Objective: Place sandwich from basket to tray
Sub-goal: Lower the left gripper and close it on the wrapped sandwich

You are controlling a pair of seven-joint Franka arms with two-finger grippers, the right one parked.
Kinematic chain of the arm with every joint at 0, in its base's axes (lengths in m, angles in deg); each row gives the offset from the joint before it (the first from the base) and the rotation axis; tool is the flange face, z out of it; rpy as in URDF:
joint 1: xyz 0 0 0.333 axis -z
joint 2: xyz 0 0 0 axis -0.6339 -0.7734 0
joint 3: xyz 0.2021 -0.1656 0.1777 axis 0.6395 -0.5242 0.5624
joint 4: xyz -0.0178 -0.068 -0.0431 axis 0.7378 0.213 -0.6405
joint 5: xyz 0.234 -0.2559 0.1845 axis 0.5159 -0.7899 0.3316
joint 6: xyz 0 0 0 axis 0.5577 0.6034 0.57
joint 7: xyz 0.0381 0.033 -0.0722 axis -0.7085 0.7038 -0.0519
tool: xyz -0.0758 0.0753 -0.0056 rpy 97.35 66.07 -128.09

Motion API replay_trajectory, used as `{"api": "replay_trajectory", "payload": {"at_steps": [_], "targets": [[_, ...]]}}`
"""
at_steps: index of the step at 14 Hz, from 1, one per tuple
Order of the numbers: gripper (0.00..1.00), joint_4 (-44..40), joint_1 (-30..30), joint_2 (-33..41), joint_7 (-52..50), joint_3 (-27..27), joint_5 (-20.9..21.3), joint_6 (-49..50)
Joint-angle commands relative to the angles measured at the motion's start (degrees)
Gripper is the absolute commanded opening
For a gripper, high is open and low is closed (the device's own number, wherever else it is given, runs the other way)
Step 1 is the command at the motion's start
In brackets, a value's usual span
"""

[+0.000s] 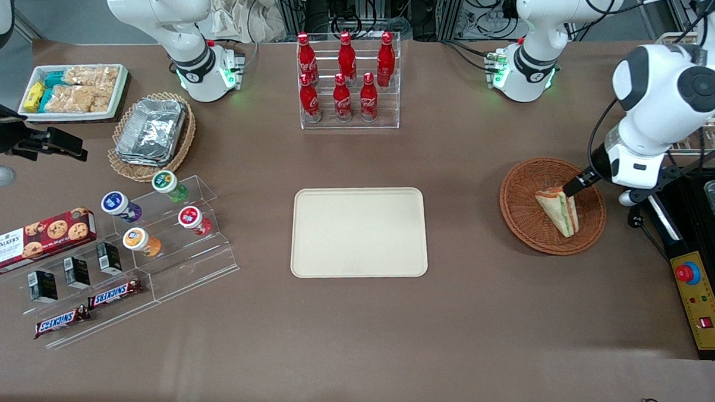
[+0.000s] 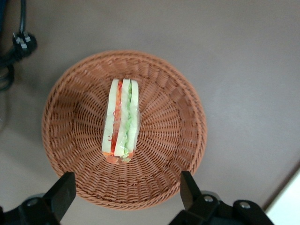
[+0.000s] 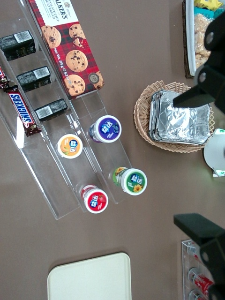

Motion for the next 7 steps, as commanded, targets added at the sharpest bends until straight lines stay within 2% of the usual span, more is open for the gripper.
{"api": "replay_trajectory", "payload": {"at_steps": [1, 7], "targets": [[0.99, 3.8, 0.1, -3.9, -7.2, -0.4, 3.5, -7.3], [0.99, 4.4, -0.9, -12.0, -15.7, -0.2, 12.3, -12.3]]}}
